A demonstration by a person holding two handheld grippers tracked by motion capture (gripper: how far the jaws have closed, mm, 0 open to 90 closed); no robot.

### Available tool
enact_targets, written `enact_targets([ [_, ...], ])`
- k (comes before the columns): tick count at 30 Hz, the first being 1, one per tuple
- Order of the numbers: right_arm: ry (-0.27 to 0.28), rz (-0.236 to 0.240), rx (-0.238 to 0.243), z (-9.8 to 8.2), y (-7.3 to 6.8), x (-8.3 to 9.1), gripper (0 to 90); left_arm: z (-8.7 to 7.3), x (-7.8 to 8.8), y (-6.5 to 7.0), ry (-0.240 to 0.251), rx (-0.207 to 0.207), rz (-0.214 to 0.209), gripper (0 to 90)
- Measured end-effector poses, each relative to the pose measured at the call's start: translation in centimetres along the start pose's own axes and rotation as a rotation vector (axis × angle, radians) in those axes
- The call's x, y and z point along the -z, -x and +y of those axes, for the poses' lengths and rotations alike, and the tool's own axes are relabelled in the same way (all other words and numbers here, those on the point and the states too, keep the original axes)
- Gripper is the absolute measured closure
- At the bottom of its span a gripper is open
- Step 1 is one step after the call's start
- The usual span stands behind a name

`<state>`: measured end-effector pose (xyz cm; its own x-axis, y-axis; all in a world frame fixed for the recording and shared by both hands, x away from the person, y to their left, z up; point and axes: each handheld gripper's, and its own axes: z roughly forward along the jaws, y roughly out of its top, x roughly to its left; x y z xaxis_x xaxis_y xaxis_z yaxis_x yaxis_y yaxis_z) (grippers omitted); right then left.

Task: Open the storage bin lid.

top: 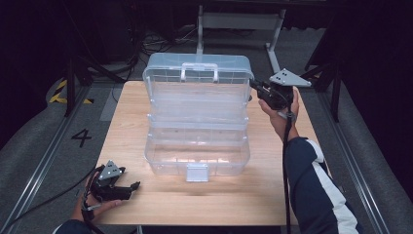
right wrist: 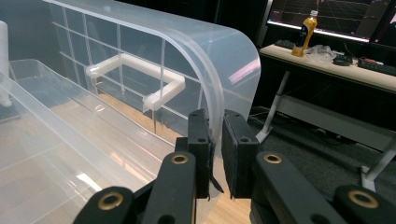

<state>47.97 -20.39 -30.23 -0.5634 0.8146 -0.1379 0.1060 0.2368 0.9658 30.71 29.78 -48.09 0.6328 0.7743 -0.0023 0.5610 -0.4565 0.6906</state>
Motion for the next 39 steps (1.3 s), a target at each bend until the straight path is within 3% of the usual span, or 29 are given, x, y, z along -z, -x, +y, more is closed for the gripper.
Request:
enact_targets([
  [13, -0.009, -0.004, -0.004, 0.2, 0.4, -0.6, 83.5, 0.0, 0.0, 0.0, 0.000, -0.001, 0.000, 19.7],
  [22, -0.014, 0.012, -0.035, 0.3, 0.9, -1.1, 83.7, 0.0, 0.0, 0.0, 0.000, -0.001, -0.001, 19.7],
  [39, -0.035, 0.030, -0.050, 0.6, 1.8, -2.2, 83.4, 0.0, 0.0, 0.0, -0.002, 0.001, -0.008, 19.7],
])
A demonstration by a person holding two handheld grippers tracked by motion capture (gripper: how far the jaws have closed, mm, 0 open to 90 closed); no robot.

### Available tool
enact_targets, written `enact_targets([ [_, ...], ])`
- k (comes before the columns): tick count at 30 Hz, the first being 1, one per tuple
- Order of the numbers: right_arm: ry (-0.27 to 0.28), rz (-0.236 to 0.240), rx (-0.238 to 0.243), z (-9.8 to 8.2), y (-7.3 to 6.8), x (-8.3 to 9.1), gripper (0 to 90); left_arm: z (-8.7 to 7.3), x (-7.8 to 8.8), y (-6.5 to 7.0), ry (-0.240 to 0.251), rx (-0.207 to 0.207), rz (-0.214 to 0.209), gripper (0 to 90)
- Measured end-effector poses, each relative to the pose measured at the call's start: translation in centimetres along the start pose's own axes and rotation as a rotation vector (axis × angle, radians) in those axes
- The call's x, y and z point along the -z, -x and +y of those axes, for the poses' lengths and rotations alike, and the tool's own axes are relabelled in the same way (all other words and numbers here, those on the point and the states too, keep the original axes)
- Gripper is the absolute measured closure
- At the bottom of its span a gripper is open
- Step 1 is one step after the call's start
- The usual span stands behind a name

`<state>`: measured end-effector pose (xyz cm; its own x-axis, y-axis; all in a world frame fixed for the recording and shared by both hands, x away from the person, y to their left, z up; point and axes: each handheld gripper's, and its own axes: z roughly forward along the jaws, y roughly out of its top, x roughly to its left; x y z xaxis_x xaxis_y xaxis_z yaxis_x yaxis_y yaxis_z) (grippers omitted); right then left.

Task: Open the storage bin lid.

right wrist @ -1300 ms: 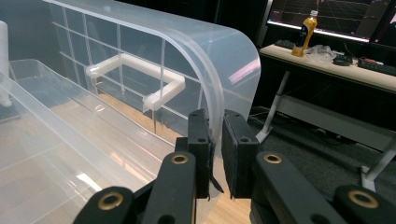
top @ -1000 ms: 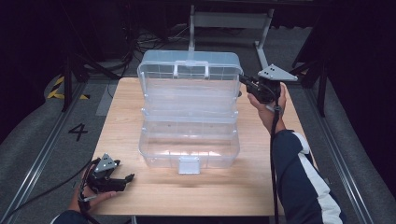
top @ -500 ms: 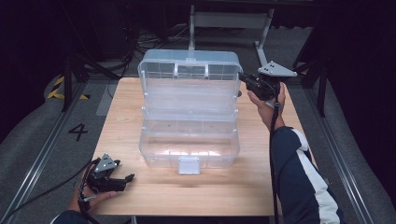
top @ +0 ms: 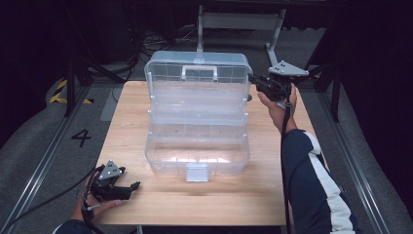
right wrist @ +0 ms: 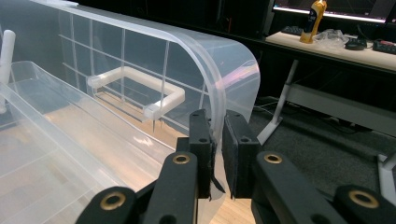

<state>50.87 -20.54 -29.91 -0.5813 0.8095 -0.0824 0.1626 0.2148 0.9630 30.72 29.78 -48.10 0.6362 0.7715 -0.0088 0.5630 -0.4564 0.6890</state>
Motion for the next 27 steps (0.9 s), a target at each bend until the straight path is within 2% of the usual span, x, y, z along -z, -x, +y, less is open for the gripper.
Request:
enact_targets([
  [27, -0.049, 0.017, -0.046, 0.4, 1.2, -1.6, 82.9, 0.0, -0.1, 0.0, 0.006, 0.002, -0.001, 19.6],
])
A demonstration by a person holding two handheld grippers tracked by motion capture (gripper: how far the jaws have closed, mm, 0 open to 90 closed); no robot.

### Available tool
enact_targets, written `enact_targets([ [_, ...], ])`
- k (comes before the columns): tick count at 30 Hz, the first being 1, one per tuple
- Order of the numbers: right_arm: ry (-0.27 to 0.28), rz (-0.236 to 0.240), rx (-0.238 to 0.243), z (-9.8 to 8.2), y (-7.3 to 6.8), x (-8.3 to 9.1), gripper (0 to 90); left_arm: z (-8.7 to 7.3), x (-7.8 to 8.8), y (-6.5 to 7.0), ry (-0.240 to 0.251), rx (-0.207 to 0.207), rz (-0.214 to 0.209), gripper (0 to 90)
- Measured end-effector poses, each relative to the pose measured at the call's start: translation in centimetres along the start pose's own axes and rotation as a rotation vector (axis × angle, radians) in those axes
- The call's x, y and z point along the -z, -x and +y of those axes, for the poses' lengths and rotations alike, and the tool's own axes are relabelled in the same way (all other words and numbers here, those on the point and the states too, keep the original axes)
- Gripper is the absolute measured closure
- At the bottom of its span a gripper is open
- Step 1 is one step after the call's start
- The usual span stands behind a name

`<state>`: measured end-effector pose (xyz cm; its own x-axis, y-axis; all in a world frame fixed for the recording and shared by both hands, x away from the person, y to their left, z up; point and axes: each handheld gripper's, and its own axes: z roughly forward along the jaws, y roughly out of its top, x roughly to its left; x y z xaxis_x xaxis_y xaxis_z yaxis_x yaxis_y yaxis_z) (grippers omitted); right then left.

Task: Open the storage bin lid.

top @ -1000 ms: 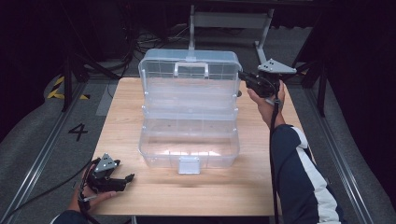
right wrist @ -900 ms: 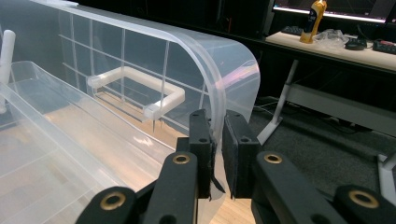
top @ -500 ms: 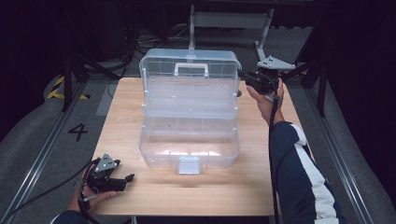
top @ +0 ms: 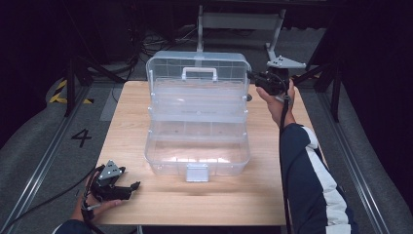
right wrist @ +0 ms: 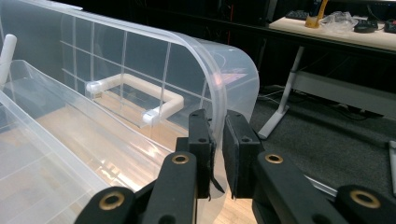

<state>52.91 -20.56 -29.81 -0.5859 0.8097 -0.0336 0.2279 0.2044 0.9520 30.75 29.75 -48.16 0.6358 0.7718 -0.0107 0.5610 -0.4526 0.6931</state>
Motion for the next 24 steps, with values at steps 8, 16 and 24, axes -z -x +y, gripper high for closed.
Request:
enact_targets([
  [8, -0.011, 0.009, -0.021, 0.0, 0.5, -0.6, 82.7, 0.0, 0.0, 0.0, 0.000, 0.000, 0.000, 19.6],
  [16, -0.029, 0.013, -0.036, 0.2, 0.9, -1.3, 82.4, 0.0, 0.0, 0.0, 0.000, -0.002, 0.002, 19.5],
  [24, -0.046, 0.019, -0.054, 0.3, 1.5, -2.2, 81.9, 0.0, 0.0, 0.0, -0.001, -0.002, 0.001, 19.4],
])
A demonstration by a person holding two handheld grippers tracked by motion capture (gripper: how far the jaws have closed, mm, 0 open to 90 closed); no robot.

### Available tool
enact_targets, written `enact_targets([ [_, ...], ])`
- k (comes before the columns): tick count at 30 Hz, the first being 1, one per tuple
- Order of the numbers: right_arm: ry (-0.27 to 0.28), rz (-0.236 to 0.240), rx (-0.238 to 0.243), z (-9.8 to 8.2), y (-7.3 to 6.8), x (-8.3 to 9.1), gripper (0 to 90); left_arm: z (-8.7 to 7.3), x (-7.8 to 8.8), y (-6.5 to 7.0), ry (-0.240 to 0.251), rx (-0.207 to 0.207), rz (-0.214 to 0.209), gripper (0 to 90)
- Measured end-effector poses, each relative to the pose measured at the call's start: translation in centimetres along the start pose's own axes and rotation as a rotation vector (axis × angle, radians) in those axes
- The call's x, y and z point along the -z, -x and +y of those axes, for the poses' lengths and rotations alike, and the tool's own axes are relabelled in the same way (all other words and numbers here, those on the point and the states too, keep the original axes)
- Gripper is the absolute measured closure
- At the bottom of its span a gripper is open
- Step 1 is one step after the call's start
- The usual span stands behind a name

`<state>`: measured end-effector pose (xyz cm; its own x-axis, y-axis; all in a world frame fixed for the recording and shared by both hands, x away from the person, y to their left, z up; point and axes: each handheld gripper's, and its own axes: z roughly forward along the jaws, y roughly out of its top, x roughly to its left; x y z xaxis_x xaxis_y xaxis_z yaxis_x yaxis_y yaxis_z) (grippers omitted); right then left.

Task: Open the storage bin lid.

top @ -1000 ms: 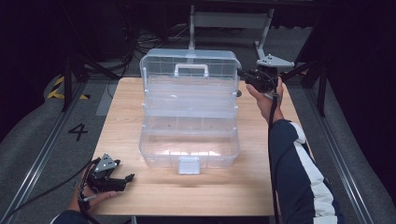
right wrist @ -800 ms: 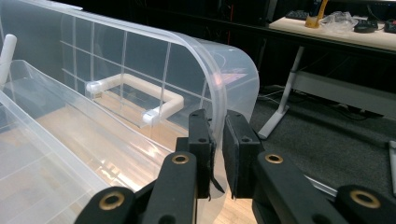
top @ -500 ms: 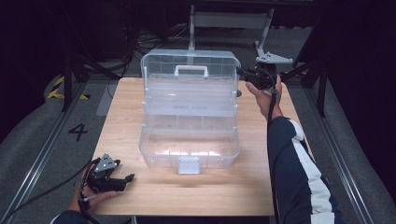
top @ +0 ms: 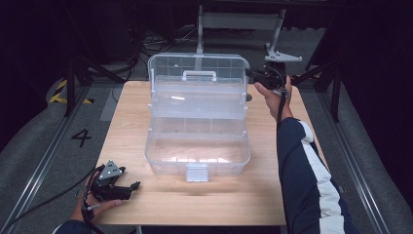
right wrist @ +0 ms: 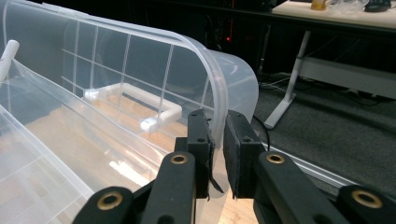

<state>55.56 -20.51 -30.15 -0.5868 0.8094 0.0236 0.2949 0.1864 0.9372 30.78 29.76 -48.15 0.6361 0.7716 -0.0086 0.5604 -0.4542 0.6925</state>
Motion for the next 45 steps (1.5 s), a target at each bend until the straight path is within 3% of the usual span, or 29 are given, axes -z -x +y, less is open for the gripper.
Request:
enact_targets([
  [29, -0.024, 0.004, -0.074, -0.8, 2.1, -3.2, 80.2, 0.3, -0.3, -0.2, -0.007, 0.013, 0.012, 15.2],
  [42, -0.055, -0.013, -0.074, -0.9, 2.5, -4.0, 78.5, 0.3, -0.3, -0.2, -0.012, 0.019, 0.009, 15.1],
  [45, -0.076, -0.027, -0.076, -1.4, 2.7, -4.4, 88.1, 0.3, -0.3, -0.2, -0.012, 0.020, 0.010, 15.1],
])
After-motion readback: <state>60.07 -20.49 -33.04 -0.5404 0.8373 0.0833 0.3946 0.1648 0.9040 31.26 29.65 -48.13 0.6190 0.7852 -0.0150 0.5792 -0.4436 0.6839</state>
